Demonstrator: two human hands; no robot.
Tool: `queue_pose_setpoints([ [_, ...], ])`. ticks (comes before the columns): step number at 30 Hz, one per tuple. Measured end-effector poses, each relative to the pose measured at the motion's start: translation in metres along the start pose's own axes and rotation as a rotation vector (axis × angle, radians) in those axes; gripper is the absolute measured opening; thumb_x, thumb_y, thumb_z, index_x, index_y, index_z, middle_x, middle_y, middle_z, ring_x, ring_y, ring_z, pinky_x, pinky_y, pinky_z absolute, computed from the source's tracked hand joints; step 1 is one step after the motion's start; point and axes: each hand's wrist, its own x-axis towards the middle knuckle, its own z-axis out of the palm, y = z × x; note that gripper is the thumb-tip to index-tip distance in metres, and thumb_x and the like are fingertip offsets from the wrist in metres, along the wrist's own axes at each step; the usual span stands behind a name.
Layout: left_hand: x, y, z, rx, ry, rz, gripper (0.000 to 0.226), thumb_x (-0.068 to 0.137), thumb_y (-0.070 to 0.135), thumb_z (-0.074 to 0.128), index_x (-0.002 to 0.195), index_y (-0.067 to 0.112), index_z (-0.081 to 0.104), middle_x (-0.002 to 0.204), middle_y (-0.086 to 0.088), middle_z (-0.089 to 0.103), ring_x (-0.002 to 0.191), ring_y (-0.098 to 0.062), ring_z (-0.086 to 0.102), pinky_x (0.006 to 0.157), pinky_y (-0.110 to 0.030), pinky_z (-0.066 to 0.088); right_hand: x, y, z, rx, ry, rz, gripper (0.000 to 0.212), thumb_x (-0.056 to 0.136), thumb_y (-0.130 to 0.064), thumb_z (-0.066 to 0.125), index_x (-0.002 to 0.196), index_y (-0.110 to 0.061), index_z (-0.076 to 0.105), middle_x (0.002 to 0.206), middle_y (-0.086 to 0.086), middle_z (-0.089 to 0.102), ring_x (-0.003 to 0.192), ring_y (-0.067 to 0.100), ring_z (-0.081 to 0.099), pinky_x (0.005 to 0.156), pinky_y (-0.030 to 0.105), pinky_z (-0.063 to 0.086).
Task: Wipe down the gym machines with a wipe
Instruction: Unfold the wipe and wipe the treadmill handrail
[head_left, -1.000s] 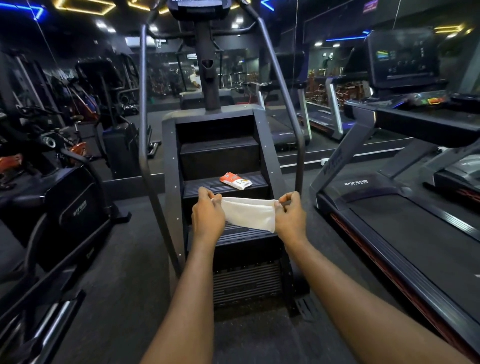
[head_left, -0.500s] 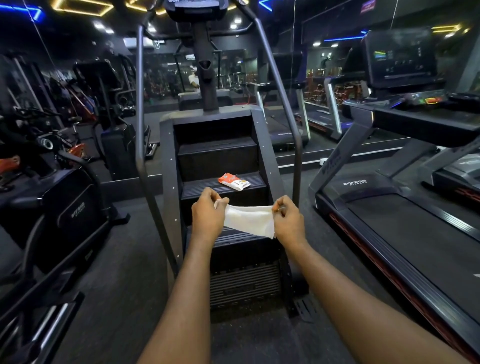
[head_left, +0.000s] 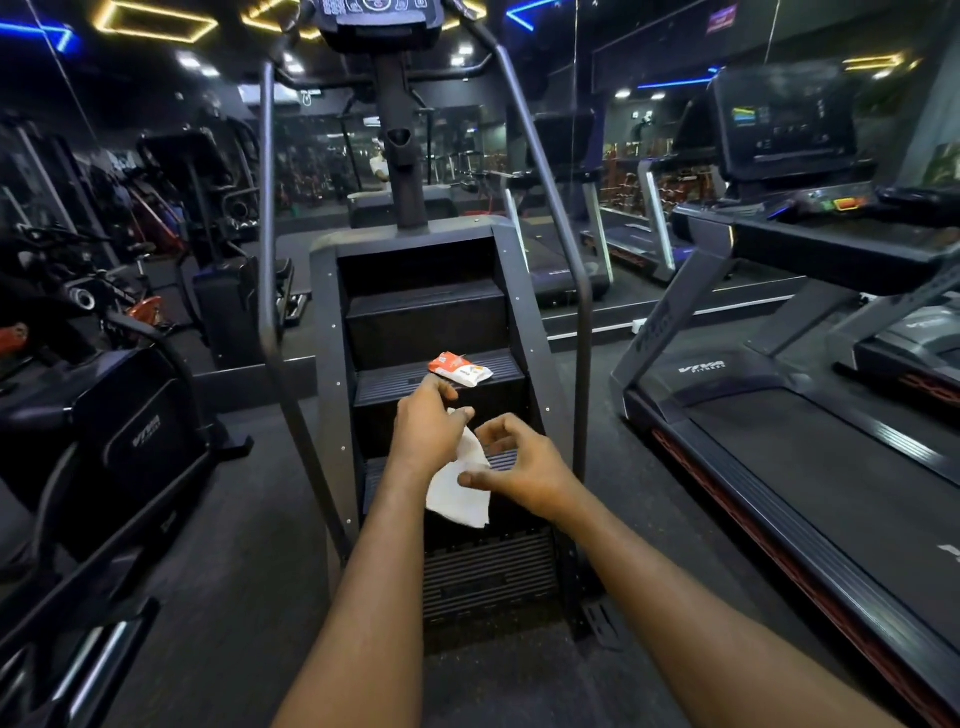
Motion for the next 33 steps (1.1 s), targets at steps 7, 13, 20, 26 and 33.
queue_pose_setpoints([
  [7,-0.006,0.002,-0.009,-0.159,-0.056,-0.050,0.021,0.103,0.009,0.041,0.106,0.013,0.062,0.073,-0.012,0.072,0.062,-0.019,0.070,0.056,-0.031,0.058,0.006,0.007,-0.007,0.220,0.064,0.058,0.013,0.102,-0.014,0.056,0.105,-0.018,0.067,0.102,0.000,0.072,0.097,0.013,0.070,0.086,0.036,0.059],
  [13,-0.010,-0.006,-0.009,-0.137,-0.316,-0.025,0.045,0.097,0.007,0.053,0.140,0.021,0.049,0.110,-0.001,0.063,0.102,-0.016,0.062,0.090,-0.040,0.055,0.012,0.010,-0.014,0.404,-0.029,0.107,0.013,0.104,-0.015,0.053,0.113,-0.016,0.061,0.106,0.012,0.071,0.096,0.023,0.071,0.087,0.042,0.059],
  [20,-0.015,-0.004,-0.006,-0.140,-0.206,0.140,0.051,0.101,0.009,0.058,0.144,0.029,0.041,0.095,-0.010,0.068,0.088,-0.023,0.067,0.066,-0.023,0.055,0.010,0.017,-0.017,0.331,0.141,0.143,0.009,0.103,-0.013,0.052,0.102,-0.021,0.050,0.094,0.009,0.064,0.075,0.018,0.065,0.075,0.037,0.059],
  [26,-0.012,-0.009,-0.004,-0.149,-0.185,0.152,0.051,0.102,0.007,0.056,0.145,0.030,0.044,0.083,-0.013,0.065,0.071,-0.011,0.055,0.055,-0.013,0.046,0.005,0.014,-0.023,0.327,0.181,-0.008,0.008,0.093,-0.006,0.063,0.094,-0.013,0.066,0.099,0.008,0.067,0.087,0.010,0.064,0.079,0.023,0.054],
  [33,-0.019,-0.004,-0.003,-0.189,-0.279,0.129,0.058,0.102,0.008,0.055,0.152,0.031,0.036,0.097,-0.008,0.071,0.093,-0.016,0.068,0.061,-0.010,0.050,0.007,0.013,-0.024,0.152,0.157,0.020,0.006,0.090,-0.021,0.075,0.096,-0.024,0.075,0.104,-0.004,0.067,0.095,0.010,0.068,0.080,0.024,0.057],
])
